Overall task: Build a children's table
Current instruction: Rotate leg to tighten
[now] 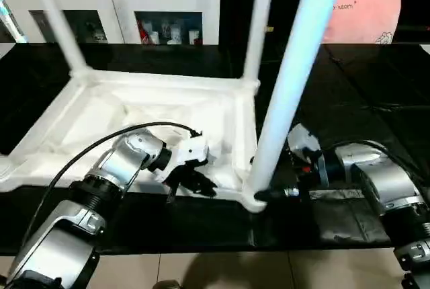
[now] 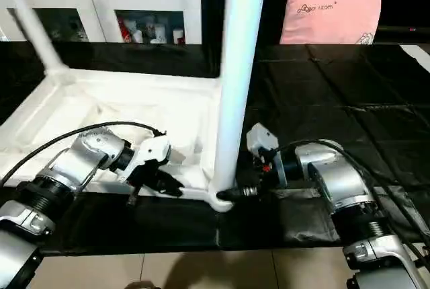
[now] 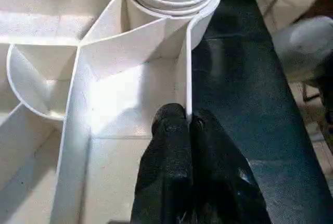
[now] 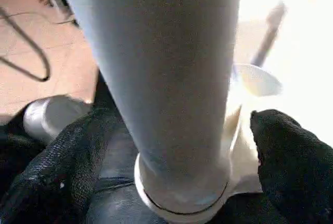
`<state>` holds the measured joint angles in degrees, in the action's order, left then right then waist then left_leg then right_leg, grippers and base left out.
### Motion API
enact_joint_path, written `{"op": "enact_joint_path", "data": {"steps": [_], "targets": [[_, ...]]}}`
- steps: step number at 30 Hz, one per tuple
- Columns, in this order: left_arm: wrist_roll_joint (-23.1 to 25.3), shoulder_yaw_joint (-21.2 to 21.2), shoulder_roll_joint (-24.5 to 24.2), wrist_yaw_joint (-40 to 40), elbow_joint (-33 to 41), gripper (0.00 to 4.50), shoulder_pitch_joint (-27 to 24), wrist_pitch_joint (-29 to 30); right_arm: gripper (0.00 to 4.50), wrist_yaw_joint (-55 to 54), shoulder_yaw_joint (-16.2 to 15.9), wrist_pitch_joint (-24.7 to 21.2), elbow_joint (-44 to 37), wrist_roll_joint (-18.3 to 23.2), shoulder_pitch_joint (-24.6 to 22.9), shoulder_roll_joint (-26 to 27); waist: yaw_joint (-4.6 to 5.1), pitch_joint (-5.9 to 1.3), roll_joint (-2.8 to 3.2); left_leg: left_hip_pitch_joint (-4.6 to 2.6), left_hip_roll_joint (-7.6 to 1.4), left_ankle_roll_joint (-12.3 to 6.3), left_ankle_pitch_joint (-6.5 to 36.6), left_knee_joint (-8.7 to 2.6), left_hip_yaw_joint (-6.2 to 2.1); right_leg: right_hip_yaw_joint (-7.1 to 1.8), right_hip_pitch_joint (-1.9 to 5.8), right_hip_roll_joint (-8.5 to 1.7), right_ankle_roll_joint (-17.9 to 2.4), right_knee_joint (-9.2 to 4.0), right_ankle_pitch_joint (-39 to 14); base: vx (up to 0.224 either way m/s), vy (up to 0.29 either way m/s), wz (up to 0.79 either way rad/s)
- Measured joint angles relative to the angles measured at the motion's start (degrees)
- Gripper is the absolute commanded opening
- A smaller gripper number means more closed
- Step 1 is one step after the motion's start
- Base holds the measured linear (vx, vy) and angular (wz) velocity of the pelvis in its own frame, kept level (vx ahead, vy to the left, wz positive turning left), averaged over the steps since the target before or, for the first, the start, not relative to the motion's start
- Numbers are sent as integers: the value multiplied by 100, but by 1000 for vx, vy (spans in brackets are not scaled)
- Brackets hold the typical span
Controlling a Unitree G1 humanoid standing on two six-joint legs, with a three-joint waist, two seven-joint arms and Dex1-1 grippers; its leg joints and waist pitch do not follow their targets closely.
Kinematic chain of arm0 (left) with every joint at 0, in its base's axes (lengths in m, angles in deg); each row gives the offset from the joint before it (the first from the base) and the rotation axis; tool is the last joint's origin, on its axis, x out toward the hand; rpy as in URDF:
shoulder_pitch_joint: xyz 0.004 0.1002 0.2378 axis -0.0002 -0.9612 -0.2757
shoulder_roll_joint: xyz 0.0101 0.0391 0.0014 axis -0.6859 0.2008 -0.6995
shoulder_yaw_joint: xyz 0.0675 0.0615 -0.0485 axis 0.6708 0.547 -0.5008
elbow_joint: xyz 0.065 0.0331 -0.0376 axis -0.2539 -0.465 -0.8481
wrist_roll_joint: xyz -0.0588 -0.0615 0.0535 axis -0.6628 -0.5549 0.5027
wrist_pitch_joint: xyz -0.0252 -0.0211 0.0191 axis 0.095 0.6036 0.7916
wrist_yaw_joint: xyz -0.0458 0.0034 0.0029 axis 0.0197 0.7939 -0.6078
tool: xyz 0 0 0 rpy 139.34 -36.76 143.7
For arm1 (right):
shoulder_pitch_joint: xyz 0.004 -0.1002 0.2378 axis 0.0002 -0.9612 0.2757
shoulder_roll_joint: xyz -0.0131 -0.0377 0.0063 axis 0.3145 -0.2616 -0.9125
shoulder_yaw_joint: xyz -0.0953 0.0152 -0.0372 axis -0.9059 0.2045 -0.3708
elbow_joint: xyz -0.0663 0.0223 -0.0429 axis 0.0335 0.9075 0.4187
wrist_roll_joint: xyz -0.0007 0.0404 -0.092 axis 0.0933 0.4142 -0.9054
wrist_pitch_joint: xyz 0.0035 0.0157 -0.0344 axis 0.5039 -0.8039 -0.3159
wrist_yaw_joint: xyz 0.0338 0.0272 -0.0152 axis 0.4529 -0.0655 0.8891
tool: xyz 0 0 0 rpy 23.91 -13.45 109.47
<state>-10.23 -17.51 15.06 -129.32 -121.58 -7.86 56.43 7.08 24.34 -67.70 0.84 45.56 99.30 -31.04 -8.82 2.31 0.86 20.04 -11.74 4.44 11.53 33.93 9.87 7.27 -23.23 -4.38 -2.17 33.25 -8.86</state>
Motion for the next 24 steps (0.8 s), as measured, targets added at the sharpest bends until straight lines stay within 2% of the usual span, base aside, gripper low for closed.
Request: {"op": "enact_joint_path", "data": {"steps": [3, 5, 9, 10, 14, 15, 19, 20, 24], "targets": [[0, 52, -25, -112, 103, 0, -24, 0, 411, 159, -85, -12, 4, 18, 0, -19, 0, 0, -1, 0, 0, 0, 0, 0, 0, 0, 0, 0, 0, 0, 0, 0, 0, 0], [0, 80, -28, -148, 168, 0, -39, 0, 378, 221, -91, -16, 12, 23, 1, -19, -3, 0, -1, -1, 0, 0, 0, 0, 0, 0, 0, 0, 0, 0, 0, 0, 0, 0], [0, 105, -26, -233, 200, 0, -46, -14, 360, 364, -96, -20, 51, 61, 0, -19, 0, 0, -1, 1, 0, 0, 0, 1, 0, 0, 0, 0, 0, 1, 0, 0, 0, 0], [-1, 111, -27, -235, 200, 0, -46, -20, 334, 392, -97, -20, 57, 62, 0, -19, 1, 0, -1, 1, 0, 0, 0, 1, 0, 0, 0, 0, 0, 1, 0, 0, 0, 0], [0, 125, -34, -236, 202, 0, -46, -42, 315, 475, -115, -22, 57, 70, 0, -19, 5, 0, -1, 1, 0, 0, 0, 1, 0, 0, 0, 0, 0, 2, 0, 0, 0, 0], [-1, 133, -40, -236, 208, 0, -46, -42, 291, 503, -137, -33, 57, 76, 0, -19, 6, 0, -1, 1, 0, 0, 0, 1, 0, 0, 0, 0, 0, 2, 0, 0, 0, 0], [-1, 146, -54, -245, 233, 0, -52, -42, 267, 526, -201, -71, 43, 90, -12, -16, 7, 0, -1, 1, 0, 0, 0, 1, 0, 0, 0, 0, 0, 2, 0, 0, 0, 0], [-1, 146, -58, -248, 240, 0, -55, -42, 241, 526, -201, -71, 39, 91, -12, -13, 6, 0, -1, 1, 0, 0, 0, 1, 0, 0, 0, 0, 0, 2, 0, 0, 0, 0], [-15, 142, -91, -295, 267, 0, -56, -41, 221, 524, -199, -52, -21, 90, -14, -8, 9, 0, -1, -1, 0, 0, 0, 2, 0, 0, 3, 0, 0, 5, 0, 0, 0, 0]]}}
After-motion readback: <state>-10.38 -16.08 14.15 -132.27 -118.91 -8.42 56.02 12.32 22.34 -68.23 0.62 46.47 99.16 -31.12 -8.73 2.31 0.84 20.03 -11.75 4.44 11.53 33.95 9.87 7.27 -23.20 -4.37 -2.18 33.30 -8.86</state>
